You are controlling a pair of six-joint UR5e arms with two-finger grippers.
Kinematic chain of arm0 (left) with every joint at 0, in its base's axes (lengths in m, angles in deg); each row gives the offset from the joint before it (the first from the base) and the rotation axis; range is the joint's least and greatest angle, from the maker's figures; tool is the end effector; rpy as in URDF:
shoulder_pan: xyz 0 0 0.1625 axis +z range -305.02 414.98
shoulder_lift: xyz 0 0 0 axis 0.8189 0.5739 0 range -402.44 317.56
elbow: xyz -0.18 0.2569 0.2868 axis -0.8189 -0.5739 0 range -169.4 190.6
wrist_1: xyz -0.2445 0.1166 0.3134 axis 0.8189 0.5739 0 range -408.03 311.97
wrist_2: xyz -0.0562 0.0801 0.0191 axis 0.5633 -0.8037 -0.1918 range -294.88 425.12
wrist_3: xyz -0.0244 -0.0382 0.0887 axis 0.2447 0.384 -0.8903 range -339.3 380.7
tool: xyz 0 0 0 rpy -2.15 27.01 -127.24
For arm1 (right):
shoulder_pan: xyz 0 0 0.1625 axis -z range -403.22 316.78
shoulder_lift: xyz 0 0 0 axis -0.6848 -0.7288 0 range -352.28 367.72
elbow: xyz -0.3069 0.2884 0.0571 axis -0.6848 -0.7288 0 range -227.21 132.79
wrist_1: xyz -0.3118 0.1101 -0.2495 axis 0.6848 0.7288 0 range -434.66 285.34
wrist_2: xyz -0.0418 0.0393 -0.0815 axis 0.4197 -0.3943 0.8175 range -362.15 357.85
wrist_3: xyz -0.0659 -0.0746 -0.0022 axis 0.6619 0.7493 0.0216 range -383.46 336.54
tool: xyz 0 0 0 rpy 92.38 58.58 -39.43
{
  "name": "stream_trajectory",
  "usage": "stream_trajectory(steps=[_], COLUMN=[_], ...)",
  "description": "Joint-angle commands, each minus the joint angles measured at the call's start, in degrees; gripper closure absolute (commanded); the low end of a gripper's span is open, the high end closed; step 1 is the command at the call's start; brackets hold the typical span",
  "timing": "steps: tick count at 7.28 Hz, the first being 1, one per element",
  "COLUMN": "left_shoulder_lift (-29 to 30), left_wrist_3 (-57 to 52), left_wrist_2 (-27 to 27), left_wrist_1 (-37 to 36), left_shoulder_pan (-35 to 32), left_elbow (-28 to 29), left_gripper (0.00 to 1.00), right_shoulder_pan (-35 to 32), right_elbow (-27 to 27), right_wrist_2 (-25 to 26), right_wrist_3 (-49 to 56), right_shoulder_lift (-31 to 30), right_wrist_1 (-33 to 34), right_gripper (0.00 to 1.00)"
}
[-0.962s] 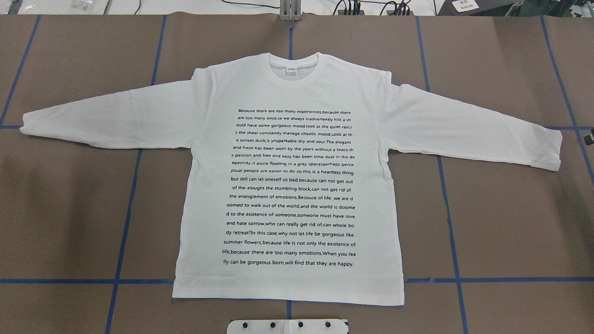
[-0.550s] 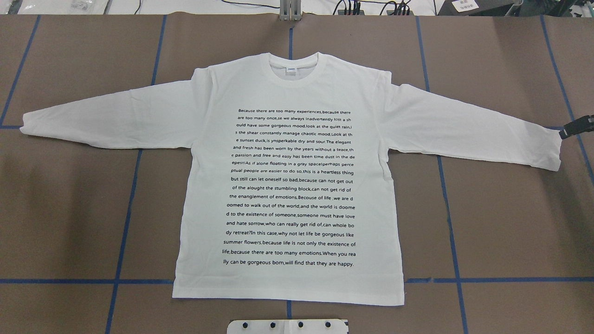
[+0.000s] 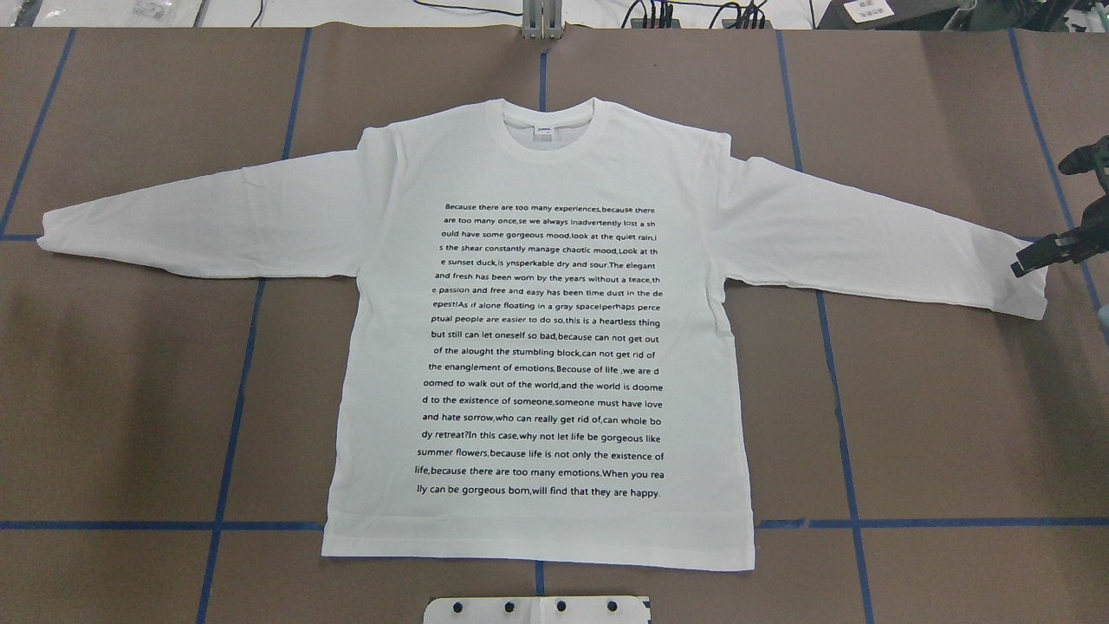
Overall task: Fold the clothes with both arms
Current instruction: 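Lower the right gripper and grasp the cuff of the sleeve nearest it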
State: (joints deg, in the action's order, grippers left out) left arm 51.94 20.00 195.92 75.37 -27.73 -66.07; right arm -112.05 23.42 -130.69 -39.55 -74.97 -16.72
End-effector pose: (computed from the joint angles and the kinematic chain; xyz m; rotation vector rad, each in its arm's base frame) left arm 0.0011 -0.5462 0.6747 0.3682 0.7254 0.2835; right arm -0.1351 -0.5461 0.7049 0.1059 -0.7390 -0.2018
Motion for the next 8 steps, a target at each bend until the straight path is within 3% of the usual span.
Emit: stream_trajectory(steps=[1,3,6,8], left_shoulder_lift=[0.0,0.0,0.2,0.2], left_wrist_3=[-0.1,-0.1,-0.1,-0.1], left_wrist_2=[0.1,0.2,0.2,0.2], left_wrist_1=[0.0,0.0,0.0,0.0], left_shoulder_pan=[0.0,0.0,0.0,0.0], left_elbow=[-0.1,-0.1,-0.3,-0.4], left_gripper=[0.0,0.0,0.0,0.0], right_shoulder_pan=[0.5,0.4,0.2,-0.2], right_elbow=[-2.1,-2.2,-2.2,-2.2], right_wrist_2=[0.2,0.2,0.1,0.0], right_wrist_3=[0.0,0.3,0.2,0.2], right_shoulder_lift=[1.7,1.7,1.5,1.4], right_wrist_1=[0.1,0.2,0.3,0.4], right_gripper=[0.01,0.02,0.27,0.61])
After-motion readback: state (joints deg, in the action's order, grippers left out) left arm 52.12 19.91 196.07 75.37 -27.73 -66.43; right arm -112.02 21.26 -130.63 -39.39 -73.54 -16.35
